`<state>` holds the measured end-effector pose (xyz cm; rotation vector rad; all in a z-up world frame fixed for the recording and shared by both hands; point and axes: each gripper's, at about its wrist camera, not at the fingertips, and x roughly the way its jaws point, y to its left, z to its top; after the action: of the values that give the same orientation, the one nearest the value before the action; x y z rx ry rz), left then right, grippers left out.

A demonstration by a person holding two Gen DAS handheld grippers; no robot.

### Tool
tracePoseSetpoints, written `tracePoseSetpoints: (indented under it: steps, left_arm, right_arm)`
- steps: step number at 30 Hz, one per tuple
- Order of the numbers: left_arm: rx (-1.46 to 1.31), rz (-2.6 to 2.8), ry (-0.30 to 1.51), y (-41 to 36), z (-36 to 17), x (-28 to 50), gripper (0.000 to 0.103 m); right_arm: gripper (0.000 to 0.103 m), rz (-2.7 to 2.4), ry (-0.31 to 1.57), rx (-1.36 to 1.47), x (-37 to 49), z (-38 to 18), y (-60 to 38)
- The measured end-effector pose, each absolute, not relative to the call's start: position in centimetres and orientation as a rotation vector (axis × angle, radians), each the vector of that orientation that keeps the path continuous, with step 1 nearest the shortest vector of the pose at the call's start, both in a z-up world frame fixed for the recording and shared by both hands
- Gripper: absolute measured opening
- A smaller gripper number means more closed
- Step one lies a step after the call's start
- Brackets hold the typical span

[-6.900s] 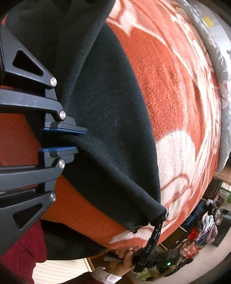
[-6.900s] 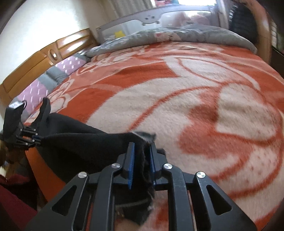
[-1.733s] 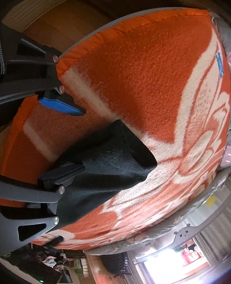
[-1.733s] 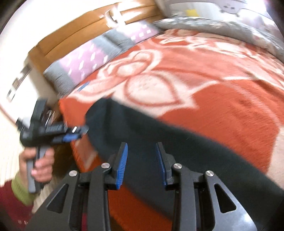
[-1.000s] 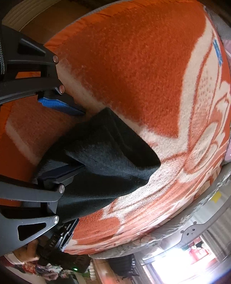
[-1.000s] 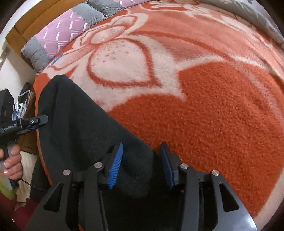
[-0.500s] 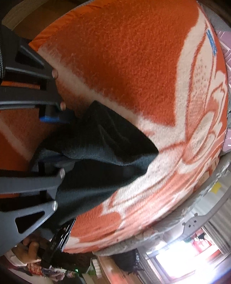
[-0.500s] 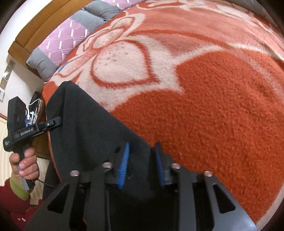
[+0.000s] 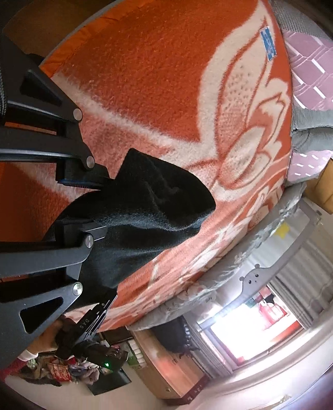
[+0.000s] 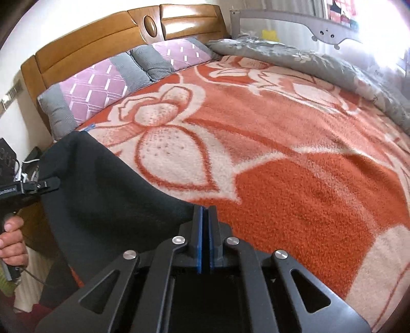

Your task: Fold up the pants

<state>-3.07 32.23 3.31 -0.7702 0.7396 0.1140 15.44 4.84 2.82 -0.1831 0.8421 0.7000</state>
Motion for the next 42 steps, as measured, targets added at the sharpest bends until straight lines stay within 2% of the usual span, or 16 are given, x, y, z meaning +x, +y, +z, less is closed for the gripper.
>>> tracePoseSetpoints:
  steps: [12,18,22,27,31,34,42]
  left_arm:
    - [-0.648,0.188,0.850,34.4,-1.1,-0.9,0.019]
    - [-0.653,0.244,0.908,35.1,-3.2,-0.7,0.033]
    - [-0.628,0.289,0.905,35.1,-2.1,-1.8,0.042]
    - [-0.558,0.330,0.841,34.0,1.4,-3.1,0.047]
    - [-0.519,0.268,0.798,31.9,4.3,-3.1,0.053]
    - [-0.469,0.204,0.805,29.2,5.4,-2.0,0.057]
    - [-0.313,-0.030,0.882,19.5,5.4,0.8,0.059]
  right_arm:
    - [0.005,0.658,0.907,-0.229,17.0,-1.7,8.2]
    - [0.017,0.606,0.959,-0.194,17.1,-3.2,7.7]
    - [0.031,0.579,0.932,-0.155,16.0,-1.3,5.9]
    - [0.033,0.550,0.874,-0.034,13.4,1.9,0.7]
    - [0.043,0.486,0.851,0.058,11.0,3.0,-4.7]
    - [0.044,0.416,0.858,0.123,9.2,3.0,-9.0]
    - [0.044,0.252,0.876,0.256,5.3,2.3,-17.4]
